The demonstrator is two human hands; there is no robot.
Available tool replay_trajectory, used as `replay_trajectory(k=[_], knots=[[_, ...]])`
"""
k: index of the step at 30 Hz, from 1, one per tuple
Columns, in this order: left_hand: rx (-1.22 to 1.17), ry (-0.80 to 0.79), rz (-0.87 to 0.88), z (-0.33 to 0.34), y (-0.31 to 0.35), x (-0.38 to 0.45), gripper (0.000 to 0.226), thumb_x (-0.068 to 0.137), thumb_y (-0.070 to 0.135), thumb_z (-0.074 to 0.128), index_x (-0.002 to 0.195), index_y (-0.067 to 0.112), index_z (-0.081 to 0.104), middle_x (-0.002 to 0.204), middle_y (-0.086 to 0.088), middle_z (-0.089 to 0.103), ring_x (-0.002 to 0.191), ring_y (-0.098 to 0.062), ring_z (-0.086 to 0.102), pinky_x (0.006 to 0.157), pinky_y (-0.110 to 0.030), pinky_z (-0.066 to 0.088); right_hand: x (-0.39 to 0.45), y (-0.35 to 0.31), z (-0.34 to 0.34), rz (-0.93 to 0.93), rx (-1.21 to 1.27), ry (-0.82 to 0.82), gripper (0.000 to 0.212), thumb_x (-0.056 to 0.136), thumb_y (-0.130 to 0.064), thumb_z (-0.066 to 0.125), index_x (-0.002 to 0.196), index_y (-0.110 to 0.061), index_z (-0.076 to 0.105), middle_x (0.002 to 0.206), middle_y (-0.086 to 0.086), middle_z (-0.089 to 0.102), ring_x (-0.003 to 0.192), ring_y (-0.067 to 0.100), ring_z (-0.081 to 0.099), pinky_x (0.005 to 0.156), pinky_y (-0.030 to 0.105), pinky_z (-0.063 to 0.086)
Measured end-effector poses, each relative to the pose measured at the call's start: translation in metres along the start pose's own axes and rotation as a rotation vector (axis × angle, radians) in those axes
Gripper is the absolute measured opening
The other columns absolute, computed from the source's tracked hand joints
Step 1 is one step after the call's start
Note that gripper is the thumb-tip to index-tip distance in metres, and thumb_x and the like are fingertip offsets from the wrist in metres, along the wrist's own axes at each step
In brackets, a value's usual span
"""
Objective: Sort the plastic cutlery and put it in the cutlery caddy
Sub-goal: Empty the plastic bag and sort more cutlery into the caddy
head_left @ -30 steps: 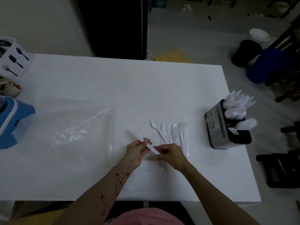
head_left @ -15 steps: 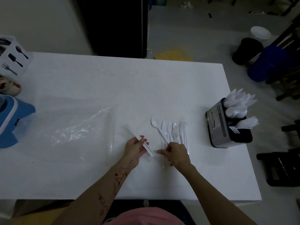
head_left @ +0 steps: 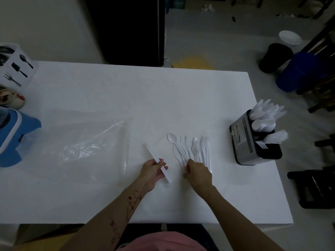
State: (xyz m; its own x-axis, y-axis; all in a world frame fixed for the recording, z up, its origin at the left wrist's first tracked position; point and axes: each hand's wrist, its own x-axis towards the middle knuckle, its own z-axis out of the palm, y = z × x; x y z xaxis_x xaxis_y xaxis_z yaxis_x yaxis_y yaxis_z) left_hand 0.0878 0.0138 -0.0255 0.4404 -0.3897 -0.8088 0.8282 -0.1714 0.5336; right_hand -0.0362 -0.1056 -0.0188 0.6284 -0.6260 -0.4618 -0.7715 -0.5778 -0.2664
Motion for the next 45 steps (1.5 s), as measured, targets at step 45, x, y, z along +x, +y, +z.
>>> replay_trajectory(k=[45], knots=[[0.026,-0.085,-0.029,0.004,-0.008,-0.006,0.021,0.092,-0.002,0.056,0.113,-0.003,0.059,0.103,-0.017,0.066,0.099,-0.030,0.064,0.082,-0.038,0.054,-0.005,0.004,-0.009,-0.230,0.247,0.075,0.017,0.086,-0.021,0.069,0.102,-0.014,0.070,0.092,0.000,0.069,0.074,0.014,0.062,0.068,0.027,0.055]])
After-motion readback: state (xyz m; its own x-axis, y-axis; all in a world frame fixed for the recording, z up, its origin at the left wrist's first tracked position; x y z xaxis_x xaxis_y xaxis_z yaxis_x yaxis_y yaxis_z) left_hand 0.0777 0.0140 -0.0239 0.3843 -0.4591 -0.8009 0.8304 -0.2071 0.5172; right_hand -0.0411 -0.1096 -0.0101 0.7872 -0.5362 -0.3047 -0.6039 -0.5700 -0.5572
